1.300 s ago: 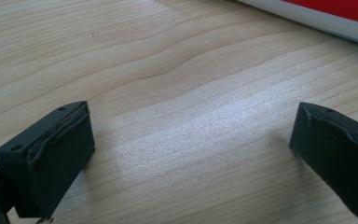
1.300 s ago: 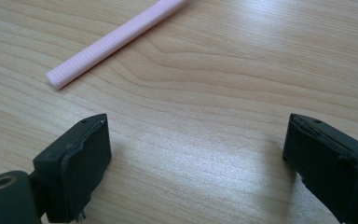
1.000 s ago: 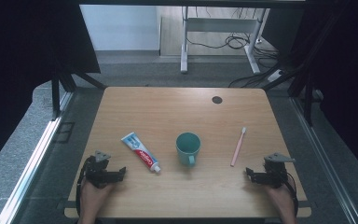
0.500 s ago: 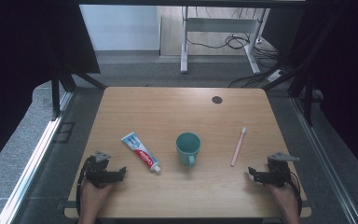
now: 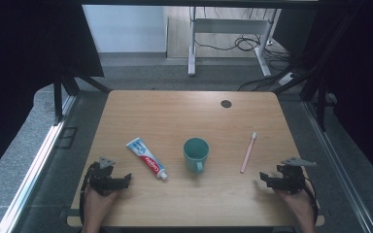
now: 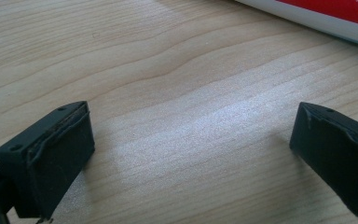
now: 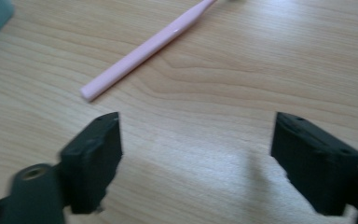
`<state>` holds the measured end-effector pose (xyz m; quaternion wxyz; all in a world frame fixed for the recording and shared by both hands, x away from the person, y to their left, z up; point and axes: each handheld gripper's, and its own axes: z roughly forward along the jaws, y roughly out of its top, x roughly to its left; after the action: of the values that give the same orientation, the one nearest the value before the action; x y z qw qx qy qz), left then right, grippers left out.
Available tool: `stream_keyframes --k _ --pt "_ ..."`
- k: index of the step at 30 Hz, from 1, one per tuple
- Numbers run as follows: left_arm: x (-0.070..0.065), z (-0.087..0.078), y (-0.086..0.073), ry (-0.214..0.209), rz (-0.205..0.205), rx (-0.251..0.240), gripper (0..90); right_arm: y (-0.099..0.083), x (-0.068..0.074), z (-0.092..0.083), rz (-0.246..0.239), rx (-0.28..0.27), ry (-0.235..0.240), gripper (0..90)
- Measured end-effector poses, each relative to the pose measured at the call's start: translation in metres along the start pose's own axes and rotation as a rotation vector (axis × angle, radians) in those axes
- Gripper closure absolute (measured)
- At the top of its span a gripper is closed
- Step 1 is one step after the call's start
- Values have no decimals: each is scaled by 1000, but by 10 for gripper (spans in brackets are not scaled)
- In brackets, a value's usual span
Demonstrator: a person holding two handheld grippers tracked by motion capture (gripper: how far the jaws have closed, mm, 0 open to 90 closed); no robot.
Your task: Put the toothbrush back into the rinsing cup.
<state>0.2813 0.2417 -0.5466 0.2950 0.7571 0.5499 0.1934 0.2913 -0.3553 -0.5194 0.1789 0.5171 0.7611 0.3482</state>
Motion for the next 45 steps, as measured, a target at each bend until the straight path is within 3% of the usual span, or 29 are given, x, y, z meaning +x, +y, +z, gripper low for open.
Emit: stream_keyframes --k 11,20,29,45 --pt "0 0 0 1 -2 -1 0 5 1 -5 -4 8 26 456" --pt "-1 0 0 3 -4 0 0 13 3 -9 -62 45 55 666" --pt "-1 0 0 4 -4 -1 0 18 6 -3 -78 78 96 882" --pt "-1 0 0 4 -5 0 0 42 17 8 -128 151 148 892"
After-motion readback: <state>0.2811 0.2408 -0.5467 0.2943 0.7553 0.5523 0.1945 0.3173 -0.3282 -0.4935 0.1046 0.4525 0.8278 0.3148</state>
